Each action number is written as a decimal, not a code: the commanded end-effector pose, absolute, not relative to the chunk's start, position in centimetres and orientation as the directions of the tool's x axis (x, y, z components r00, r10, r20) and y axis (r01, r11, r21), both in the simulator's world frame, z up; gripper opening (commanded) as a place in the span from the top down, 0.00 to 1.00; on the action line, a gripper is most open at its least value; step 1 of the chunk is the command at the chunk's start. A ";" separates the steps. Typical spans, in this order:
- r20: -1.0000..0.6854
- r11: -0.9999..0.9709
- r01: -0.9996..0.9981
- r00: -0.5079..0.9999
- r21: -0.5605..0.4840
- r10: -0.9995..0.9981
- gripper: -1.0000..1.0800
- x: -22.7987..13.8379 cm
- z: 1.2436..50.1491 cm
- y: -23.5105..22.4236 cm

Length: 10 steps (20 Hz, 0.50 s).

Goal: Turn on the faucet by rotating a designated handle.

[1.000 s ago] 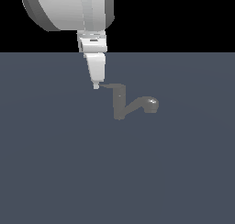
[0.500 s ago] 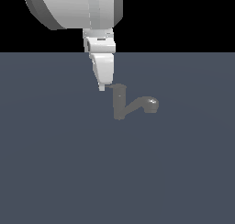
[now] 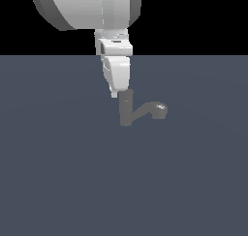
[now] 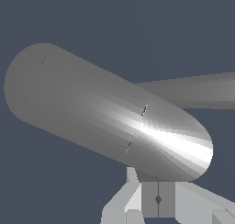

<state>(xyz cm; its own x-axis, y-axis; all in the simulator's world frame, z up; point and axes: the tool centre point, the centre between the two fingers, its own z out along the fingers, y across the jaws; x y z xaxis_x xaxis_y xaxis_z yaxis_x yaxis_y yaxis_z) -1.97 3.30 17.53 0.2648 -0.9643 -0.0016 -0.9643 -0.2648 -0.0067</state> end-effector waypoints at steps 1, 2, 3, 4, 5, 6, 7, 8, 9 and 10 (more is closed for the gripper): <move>-0.001 -0.255 -0.967 0.255 -0.005 -0.967 1.00 -1.9 17.4 1.5; -0.001 -0.254 -0.967 0.254 -0.004 -0.967 1.00 -1.9 17.4 0.8; -0.001 -0.253 -0.968 0.253 -0.004 -0.968 1.00 -1.9 17.4 0.2; -0.001 -0.252 -0.968 0.252 -0.003 -0.968 1.00 -1.9 17.4 -0.5; 0.000 -0.251 -0.968 0.251 -0.003 -0.968 1.00 -1.8 17.4 -1.2; 0.000 -0.249 -0.968 0.249 -0.002 -0.968 1.00 -1.8 17.4 -1.8; 0.000 -0.249 -0.969 0.249 -0.002 -0.969 1.00 -1.8 17.4 -2.5; 0.000 -0.247 -0.969 0.247 -0.002 -0.969 1.00 -1.8 17.3 -3.2; 0.000 -0.246 -0.969 0.246 -0.001 -0.969 1.00 -1.8 17.3 -3.8; 0.000 -0.245 -0.969 0.245 -0.001 -0.969 1.00 -1.8 17.3 -4.5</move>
